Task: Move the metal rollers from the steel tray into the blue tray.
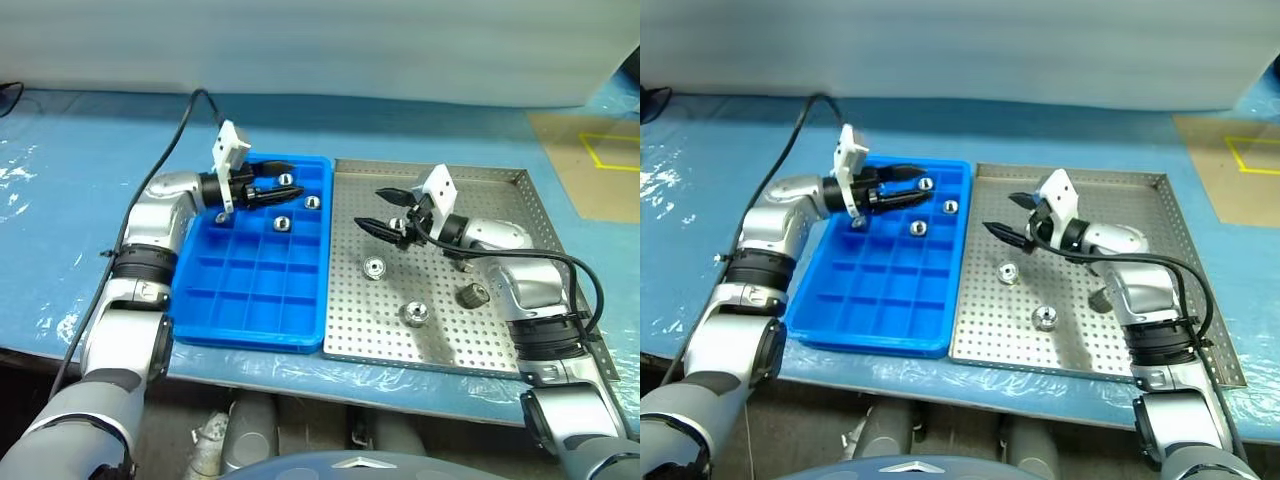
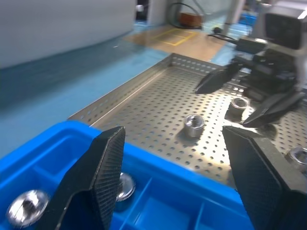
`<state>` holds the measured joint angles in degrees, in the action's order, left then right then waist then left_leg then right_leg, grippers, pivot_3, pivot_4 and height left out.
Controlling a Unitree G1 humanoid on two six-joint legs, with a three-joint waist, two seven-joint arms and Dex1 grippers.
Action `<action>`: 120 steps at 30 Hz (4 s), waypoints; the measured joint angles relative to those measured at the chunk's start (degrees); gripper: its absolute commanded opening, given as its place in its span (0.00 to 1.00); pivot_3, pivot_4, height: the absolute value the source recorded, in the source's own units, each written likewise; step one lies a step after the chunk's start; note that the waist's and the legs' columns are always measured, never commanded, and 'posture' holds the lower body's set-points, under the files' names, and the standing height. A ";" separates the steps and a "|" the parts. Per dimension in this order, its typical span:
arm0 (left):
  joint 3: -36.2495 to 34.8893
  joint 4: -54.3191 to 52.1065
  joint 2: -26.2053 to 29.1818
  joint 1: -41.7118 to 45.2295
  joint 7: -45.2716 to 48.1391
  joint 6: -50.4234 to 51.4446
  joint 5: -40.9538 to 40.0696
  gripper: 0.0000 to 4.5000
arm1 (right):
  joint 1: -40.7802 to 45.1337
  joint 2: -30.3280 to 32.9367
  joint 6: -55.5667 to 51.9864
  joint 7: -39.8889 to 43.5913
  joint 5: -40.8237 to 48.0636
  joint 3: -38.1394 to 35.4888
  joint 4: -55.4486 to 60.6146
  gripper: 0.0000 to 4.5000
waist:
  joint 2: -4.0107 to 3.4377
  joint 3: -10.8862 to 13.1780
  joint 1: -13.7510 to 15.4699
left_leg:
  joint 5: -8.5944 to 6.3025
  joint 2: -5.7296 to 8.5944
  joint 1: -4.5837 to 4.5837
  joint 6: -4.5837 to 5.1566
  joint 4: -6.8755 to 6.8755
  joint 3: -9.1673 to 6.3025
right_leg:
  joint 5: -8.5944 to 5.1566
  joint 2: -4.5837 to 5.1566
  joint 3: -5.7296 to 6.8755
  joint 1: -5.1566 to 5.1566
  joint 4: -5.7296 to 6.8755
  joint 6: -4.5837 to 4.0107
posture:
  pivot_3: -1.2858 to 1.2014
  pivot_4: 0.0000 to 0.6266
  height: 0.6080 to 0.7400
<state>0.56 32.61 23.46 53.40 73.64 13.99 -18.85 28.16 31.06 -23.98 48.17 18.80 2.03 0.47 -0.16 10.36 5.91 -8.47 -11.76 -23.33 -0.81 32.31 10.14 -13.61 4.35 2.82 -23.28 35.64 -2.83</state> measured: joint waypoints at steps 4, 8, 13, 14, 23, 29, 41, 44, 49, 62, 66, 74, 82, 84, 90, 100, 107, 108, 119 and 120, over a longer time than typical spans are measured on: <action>3.03 7.56 -5.11 9.13 3.43 -5.19 2.21 0.75 | -1.27 1.55 -0.14 -0.28 0.12 -1.72 0.95 0.89 | 0.00 0.00 -0.32 | -0.01 0.02 0.05 0.02 0.11 0.00 | 0.00 0.01 -0.04 0.08 -0.01 0.00 | 0.44 0.24 1.00; 6.34 19.03 -9.72 13.26 5.63 -11.75 6.63 0.75 | -4.61 2.41 -1.80 -1.28 0.37 -2.70 4.39 0.89 | -0.01 -0.01 -1.19 | 0.09 0.04 0.09 0.17 0.04 0.00 | 0.02 -0.10 -0.05 0.07 -0.05 0.03 | 0.41 0.24 1.00; 8.72 32.42 -14.51 15.52 6.55 -18.42 12.22 0.75 | -10.18 4.72 -5.82 -3.77 2.42 -6.81 13.15 0.89 | -0.01 -0.01 -2.54 | -0.02 0.08 0.03 0.37 0.00 -0.01 | 0.10 -0.13 -0.02 0.05 -0.11 0.17 | 0.37 0.24 1.00; 8.88 34.25 -15.17 16.15 6.75 -19.31 13.17 0.75 | -11.71 5.52 -6.88 -4.37 2.99 -8.15 15.25 0.89 | -0.01 -0.01 -2.87 | -0.03 0.07 0.03 0.38 0.01 -0.01 | 0.10 -0.13 -0.02 0.05 -0.13 0.17 | 0.36 0.24 1.00; 10.59 40.41 -19.31 17.93 10.15 -24.19 19.82 0.75 | -24.36 8.94 -16.06 -7.26 9.01 -15.39 32.07 0.89 | -0.03 -0.02 -5.05 | -0.15 0.01 0.17 0.59 0.00 -0.03 | 0.19 -0.07 -0.08 0.45 -0.79 0.32 | 0.30 0.24 1.00; 13.70 41.09 -20.19 16.46 12.40 -28.36 24.77 0.75 | -29.33 8.59 -18.60 -10.99 10.66 -16.87 36.66 0.89 | -0.04 -0.03 -6.70 | -0.21 0.03 0.20 0.69 0.01 -0.02 | 0.20 -0.06 -0.20 0.45 -0.86 0.33 | 0.29 0.24 1.00; 19.26 42.52 -20.06 15.54 2.56 -35.50 35.42 0.75 | -31.39 7.79 -18.77 -15.19 10.91 -17.12 38.14 0.89 | -0.07 -0.06 -7.37 | -0.24 0.04 0.24 0.73 0.02 -0.03 | 0.19 -0.06 -0.21 0.50 -0.89 0.33 | 0.28 0.24 1.00; 20.02 42.51 -20.06 15.60 0.29 -36.09 37.24 0.75 | -31.39 7.49 -18.50 -15.93 10.90 -17.11 38.14 0.89 | -0.13 -0.10 -7.55 | -0.24 0.04 0.32 0.73 0.04 -0.02 | 0.19 -0.06 -0.21 0.59 -0.89 0.33 | 0.28 0.24 1.00; 19.82 42.72 -20.27 15.59 -1.24 -36.01 37.71 0.72 | -31.32 7.21 -17.75 -16.72 10.72 -17.06 38.13 0.89 | -0.19 -0.13 -7.61 | -0.26 0.07 0.35 0.74 0.10 -0.03 | 0.20 -0.02 -0.21 0.67 -0.89 0.35 | 0.28 0.24 1.00; 17.99 43.21 -20.64 15.20 -1.61 -35.90 37.16 0.39 | -30.67 7.10 -16.99 -17.03 10.33 -15.87 37.22 0.90 | -0.20 -0.13 -7.88 | -0.29 0.08 0.30 0.81 0.14 -0.04 | 0.21 0.00 -0.20 0.65 -0.91 0.36 | 0.30 0.24 1.00; 17.64 43.27 -20.25 15.20 -3.92 -35.83 37.16 0.39 | -29.54 7.13 -16.35 -16.85 9.91 -15.47 36.23 0.90 | -0.20 -0.13 -8.12 | -0.29 0.08 0.30 0.81 0.13 -0.06 | 0.21 0.00 -0.20 0.65 -0.91 0.36 | 0.30 0.24 1.00; 7.32 43.00 -18.63 20.45 0.64 -30.03 27.86 0.39 | -24.54 7.15 -15.12 -14.42 9.32 -11.60 32.62 0.90 | -0.17 -0.11 -7.86 | -0.28 0.08 0.12 0.82 0.12 -0.09 | 0.21 0.01 -0.21 0.43 -0.87 0.35 | 0.35 0.24 1.00; 1.34 40.72 -7.39 25.44 6.98 -23.46 22.22 0.39 | -11.92 7.11 -11.74 -7.86 8.29 -5.13 23.08 0.90 | -0.19 -0.09 -7.28 | -0.22 0.02 0.18 0.72 -0.11 -0.07 | 0.20 -0.05 -0.24 0.30 -0.84 0.33 | 0.43 0.24 1.00; 0.36 40.72 -3.48 25.33 7.38 -21.34 21.39 0.39 | -8.44 6.03 -10.28 -5.84 7.54 -2.64 19.96 0.90 | -0.19 -0.08 -6.57 | -0.22 0.00 0.14 0.71 -0.11 -0.07 | 0.20 -0.06 -0.23 0.23 -0.80 0.32 | 0.46 0.24 1.00; -4.34 36.21 7.83 23.65 8.85 -13.53 17.37 0.39 | 1.11 0.57 -5.46 0.06 4.72 4.74 9.57 0.90 | -0.18 -0.03 -3.48 | -0.22 -0.02 0.02 0.70 -0.18 -0.07 | 0.18 -0.02 -0.16 0.10 -0.74 0.26 | 0.53 0.24 1.00; -10.77 -10.71 23.33 -18.84 10.72 9.56 5.70 0.39 | 11.33 -7.84 3.63 10.10 0.50 11.22 -7.65 0.90 | -0.10 -0.01 1.14 | 0.05 -0.13 -0.92 0.24 -0.01 -0.11 | -0.06 0.11 0.33 -0.95 0.21 -0.13 | 0.60 0.24 1.00; -16.36 -32.51 23.40 -37.41 1.78 19.11 -1.73 0.39 | 13.94 -11.34 6.04 14.52 -0.54 12.71 -11.19 0.90 | -0.09 -0.01 3.32 | 0.07 -0.16 -0.38 -0.15 -0.01 -0.19 | -0.07 0.12 0.41 -0.39 0.29 -0.13 | 0.63 0.24 1.00; -16.21 -33.56 22.88 -38.94 0.65 19.78 -2.22 0.39 | 13.99 -11.55 6.06 15.02 -0.63 12.72 -11.43 0.90 | -0.08 0.00 3.45 | 0.07 -0.17 -0.26 -0.16 -0.05 -0.20 | -0.08 0.12 0.41 -0.26 0.27 -0.12 | 0.63 0.24 1.00; -10.36 -32.85 19.81 -38.60 -6.22 18.03 -2.70 0.39 | 14.18 -11.76 5.90 16.76 -1.69 12.70 -11.66 0.90 | -0.06 -0.02 4.20 | 0.18 -0.15 0.09 -0.33 -0.20 -0.38 | -0.08 -0.01 0.34 0.03 0.12 -0.11 | 0.61 0.24 1.00; -10.02 -32.46 19.66 -38.08 -6.66 17.87 -2.70 0.47 | 14.13 -11.57 5.90 16.66 -1.88 12.67 -11.65 0.90 | -0.07 -0.02 4.15 | 0.21 -0.14 0.08 -0.37 -0.20 -0.38 | -0.08 -0.03 0.34 0.02 0.12 -0.11 | 0.60 0.24 1.00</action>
<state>-9.45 0.15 43.12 15.31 66.98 31.85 -21.55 42.29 19.49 -18.08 64.83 16.92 14.70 -11.18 -0.22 10.34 10.06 -8.27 -11.90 -23.25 -1.18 32.11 9.76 -13.69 4.32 3.16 -23.26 35.77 -2.94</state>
